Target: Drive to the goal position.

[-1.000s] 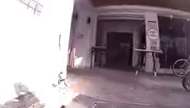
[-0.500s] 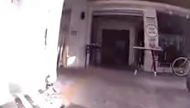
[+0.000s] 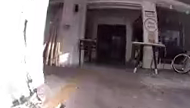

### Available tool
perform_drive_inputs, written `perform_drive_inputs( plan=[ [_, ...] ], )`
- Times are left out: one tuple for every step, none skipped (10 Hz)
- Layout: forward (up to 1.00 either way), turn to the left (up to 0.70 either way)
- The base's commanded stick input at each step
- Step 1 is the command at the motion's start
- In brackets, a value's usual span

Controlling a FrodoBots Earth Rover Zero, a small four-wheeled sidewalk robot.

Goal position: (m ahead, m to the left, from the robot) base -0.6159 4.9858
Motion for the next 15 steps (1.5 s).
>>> perform_drive_inputs(
  plan=[
    [0.70,-0.14],
    [0.70,-0.14],
    [0.70,-0.14],
    [0.70,-0.14],
    [0.70,-0.14],
    [0.70,-0.14],
    [0.70,-0.14],
    [0.70,-0.14],
    [0.70,-0.14],
    [0.70,-0.06],
    [0.70,0.00],
    [0.70,0.00],
    [0.70,0.00],
    [0.70,0.00],
    [0.70,0.00]
  ],
)
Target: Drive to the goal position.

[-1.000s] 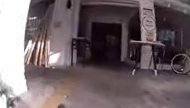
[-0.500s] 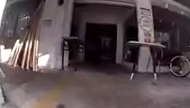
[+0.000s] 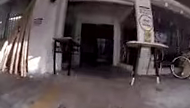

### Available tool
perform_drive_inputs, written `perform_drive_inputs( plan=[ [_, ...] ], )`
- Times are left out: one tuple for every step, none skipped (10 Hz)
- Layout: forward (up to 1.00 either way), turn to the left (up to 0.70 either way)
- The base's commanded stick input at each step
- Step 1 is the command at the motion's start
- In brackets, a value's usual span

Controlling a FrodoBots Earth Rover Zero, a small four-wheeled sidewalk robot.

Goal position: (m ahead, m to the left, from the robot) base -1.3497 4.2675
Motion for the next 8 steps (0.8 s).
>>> perform_drive_inputs(
  plan=[
    [0.70,0.00],
    [0.70,0.00],
    [0.70,0.00],
    [0.70,0.00],
    [0.70,0.00],
    [0.70,0.00],
    [0.70,0.00],
    [0.70,0.00]
  ],
)
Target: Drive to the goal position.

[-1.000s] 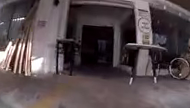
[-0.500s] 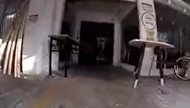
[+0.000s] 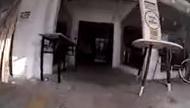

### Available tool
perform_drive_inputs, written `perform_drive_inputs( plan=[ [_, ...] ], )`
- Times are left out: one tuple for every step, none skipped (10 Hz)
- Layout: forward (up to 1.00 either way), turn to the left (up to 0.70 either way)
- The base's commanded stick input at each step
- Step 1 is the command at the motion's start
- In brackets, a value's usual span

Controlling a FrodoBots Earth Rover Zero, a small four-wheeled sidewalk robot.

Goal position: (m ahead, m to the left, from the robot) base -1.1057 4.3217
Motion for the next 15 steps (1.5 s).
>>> perform_drive_inputs(
  plan=[
    [0.70,0.00],
    [0.70,0.00],
    [0.70,0.00],
    [0.70,0.00],
    [0.70,0.00],
    [0.70,0.00],
    [0.70,0.00],
    [0.70,0.00],
    [0.70,0.00],
    [0.70,0.00],
    [0.70,0.00],
    [0.70,0.00],
    [0.70,0.00],
    [0.70,0.00],
    [0.70,0.00]
  ],
)
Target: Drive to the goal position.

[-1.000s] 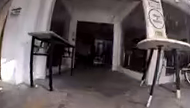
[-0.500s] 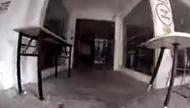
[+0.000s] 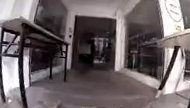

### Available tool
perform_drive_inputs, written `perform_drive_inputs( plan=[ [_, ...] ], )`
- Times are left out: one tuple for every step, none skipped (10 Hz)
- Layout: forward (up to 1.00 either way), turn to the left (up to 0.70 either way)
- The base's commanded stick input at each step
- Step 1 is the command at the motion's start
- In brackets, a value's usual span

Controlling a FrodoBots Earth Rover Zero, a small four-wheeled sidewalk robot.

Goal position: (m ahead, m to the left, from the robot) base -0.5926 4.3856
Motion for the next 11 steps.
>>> perform_drive_inputs(
  plan=[
    [0.70,0.00],
    [0.70,0.00],
    [0.70,0.05],
    [0.70,0.14],
    [0.70,0.10],
    [0.70,0.02],
    [0.70,0.00],
    [0.70,0.00],
    [0.70,0.00],
    [0.70,0.00],
    [0.70,0.00]
  ],
)
